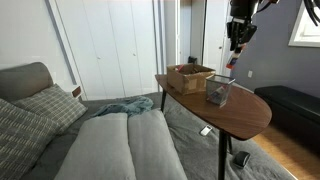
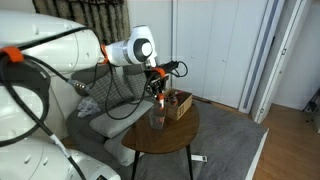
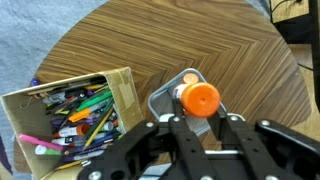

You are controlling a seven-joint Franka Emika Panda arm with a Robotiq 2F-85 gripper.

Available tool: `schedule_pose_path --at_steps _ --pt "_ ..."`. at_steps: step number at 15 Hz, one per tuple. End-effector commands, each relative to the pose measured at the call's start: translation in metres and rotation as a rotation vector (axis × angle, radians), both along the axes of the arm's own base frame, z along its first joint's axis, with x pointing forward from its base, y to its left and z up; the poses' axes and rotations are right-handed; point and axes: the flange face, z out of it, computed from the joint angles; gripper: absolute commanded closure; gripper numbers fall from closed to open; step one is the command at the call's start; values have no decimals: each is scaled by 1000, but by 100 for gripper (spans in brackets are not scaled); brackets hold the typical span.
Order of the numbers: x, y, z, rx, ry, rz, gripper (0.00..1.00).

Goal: Put the glue sticks in the basket

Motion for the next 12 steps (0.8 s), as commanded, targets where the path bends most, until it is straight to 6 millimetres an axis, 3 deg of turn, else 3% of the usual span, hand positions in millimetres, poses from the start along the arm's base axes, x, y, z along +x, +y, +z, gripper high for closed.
schedule_pose_path --at_steps 1,12 --pt "10 11 -18 29 48 22 93" --pt "24 29 -57 73 159 46 93"
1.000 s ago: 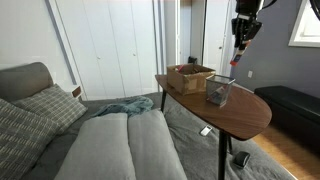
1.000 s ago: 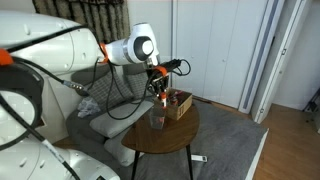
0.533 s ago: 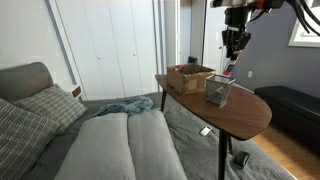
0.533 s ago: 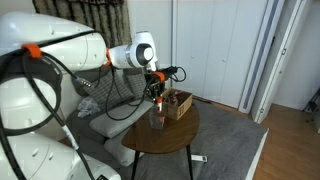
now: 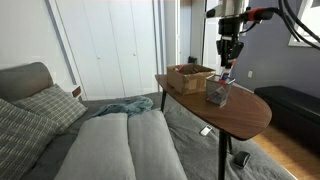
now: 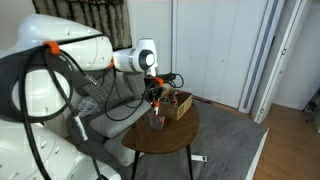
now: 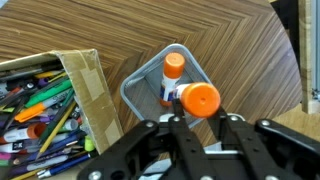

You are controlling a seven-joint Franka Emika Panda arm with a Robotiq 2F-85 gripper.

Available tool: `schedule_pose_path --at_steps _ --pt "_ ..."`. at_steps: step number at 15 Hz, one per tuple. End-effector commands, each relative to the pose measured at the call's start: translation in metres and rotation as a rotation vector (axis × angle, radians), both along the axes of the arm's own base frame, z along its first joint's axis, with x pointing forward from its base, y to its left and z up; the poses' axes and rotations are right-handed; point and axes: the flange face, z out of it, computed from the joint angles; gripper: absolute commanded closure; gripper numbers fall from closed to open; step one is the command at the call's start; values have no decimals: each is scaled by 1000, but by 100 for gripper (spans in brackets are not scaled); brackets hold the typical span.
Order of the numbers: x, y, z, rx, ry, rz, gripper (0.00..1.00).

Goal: Put the glue sticks in the basket

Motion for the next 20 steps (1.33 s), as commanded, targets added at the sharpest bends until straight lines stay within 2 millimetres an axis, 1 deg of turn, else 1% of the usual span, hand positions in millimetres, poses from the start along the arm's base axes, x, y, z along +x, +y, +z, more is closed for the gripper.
schedule_pose_path --at_steps 1,7,8,9,10,12,13,15,16,18,20 --pt "2 7 -7 8 35 44 93" --pt "3 18 -21 -11 83 95 93" --pt "4 19 -23 -17 84 98 83" --pt "4 20 -24 -16 85 97 45" --pt "5 20 -22 -16 83 99 44" --pt "4 18 -16 -17 72 98 32" --pt "4 16 -12 -15 63 96 23" --pt "4 14 -3 -16 44 93 11" --pt "3 14 2 -14 35 92 3" --pt "1 11 13 -12 18 79 0" --pt "-6 4 28 -6 30 -22 0"
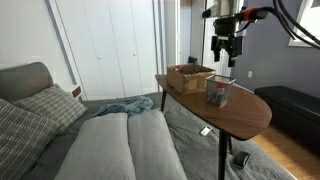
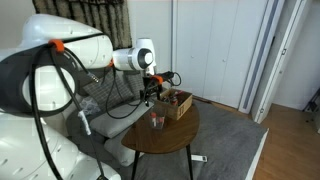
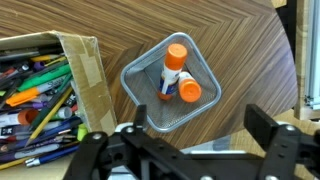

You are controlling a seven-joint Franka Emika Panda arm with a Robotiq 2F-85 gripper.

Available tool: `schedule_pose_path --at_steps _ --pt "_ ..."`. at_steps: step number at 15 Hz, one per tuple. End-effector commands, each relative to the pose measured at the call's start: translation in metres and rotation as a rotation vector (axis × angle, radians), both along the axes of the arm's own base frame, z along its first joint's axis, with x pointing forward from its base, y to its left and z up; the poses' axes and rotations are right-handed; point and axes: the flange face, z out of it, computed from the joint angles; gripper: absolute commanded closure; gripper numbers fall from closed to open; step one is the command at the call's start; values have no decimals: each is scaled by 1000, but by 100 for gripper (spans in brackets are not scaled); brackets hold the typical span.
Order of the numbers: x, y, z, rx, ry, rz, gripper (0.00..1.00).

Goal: Put the glue sticks in the basket

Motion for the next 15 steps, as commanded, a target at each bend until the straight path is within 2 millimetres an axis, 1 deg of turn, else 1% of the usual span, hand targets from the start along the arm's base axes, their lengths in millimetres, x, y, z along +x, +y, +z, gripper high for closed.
schedule_pose_path --at_steps 1,4,8,13,15 --pt "-14 -14 32 24 12 -136 0" --pt "-25 -25 52 55 -4 -309 0" --pt "-35 -34 70 109 -13 -509 0" --pt "-40 -38 78 188 -39 -751 0" --pt "-41 -39 80 204 -53 -817 0"
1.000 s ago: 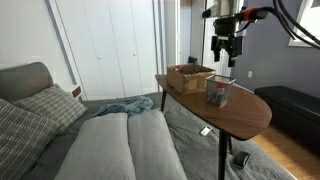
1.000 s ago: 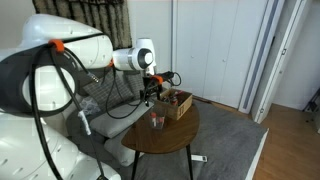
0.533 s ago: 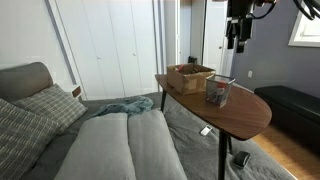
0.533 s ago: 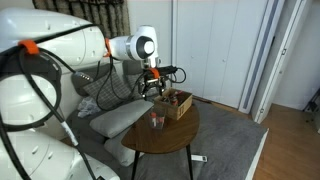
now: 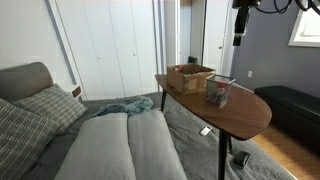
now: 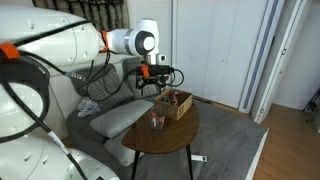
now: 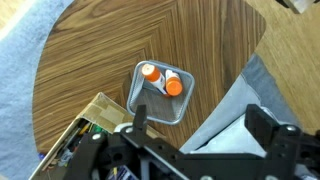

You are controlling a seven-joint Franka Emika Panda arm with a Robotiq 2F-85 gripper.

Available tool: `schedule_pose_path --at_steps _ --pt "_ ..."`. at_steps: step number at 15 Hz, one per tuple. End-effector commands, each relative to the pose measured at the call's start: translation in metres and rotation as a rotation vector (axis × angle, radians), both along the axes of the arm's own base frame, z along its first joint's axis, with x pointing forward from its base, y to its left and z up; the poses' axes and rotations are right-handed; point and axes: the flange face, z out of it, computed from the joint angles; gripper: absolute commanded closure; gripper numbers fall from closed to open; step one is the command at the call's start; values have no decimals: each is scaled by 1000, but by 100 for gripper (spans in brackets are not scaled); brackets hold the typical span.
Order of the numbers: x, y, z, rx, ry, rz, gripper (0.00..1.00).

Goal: Put the glue sticks in the basket

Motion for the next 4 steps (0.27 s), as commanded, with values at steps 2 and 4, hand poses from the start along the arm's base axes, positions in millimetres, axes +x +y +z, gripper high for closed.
schedule_pose_path --at_steps 2,4 --pt "-1 -1 3 10 -5 -60 0" --pt "-1 -2 4 14 -6 -79 0"
